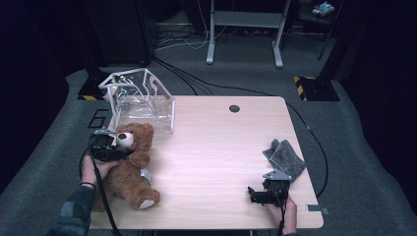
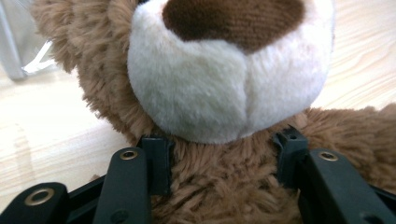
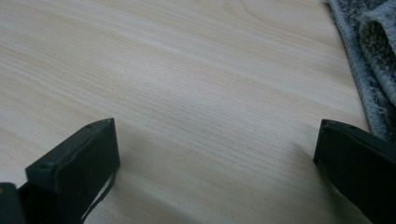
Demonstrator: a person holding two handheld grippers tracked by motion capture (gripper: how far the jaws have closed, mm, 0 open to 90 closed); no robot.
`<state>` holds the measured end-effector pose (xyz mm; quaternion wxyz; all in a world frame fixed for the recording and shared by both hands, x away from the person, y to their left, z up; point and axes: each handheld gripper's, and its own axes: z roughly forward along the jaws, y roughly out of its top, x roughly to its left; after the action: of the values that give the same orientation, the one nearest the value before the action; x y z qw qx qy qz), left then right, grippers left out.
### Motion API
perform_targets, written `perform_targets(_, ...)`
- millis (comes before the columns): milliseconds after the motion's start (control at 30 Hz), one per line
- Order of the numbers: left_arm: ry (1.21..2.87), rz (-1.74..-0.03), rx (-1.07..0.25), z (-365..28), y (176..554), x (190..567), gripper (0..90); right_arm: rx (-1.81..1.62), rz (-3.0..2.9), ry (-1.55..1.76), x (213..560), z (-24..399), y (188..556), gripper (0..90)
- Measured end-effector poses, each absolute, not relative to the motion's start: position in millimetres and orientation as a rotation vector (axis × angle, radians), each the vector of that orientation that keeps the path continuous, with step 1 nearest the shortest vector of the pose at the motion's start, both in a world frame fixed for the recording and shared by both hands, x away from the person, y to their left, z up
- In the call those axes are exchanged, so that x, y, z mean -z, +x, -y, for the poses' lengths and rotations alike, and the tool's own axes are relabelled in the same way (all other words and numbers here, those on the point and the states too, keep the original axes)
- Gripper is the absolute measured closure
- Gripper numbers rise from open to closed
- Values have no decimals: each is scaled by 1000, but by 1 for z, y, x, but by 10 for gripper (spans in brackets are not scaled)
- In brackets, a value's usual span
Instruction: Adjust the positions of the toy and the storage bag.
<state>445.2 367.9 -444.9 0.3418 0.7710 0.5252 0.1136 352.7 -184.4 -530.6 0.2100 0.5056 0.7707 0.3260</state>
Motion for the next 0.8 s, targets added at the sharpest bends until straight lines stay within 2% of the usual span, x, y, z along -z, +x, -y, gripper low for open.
perform_targets(133, 2061, -1399, -230, -367, 453, 453, 487, -904, -2153, 1388, 531, 184, 353, 0)
perform_targets(400, 2053, -1412, -228, -372, 452, 456, 441, -916, -2176, 1364, 531, 186, 354, 0)
perform_targets(600, 2033, -1429, -259, -371, 449, 451, 252, -913, -2175, 1363, 531, 186, 355, 0)
perform_targets(733, 1996, -1437, -306, -370, 442, 439, 156, -914, -2173, 1367, 531, 186, 355, 0)
perform_targets(800, 1964, -1430, -319, -368, 438, 431, 147, -916, -2173, 1366, 531, 186, 355, 0)
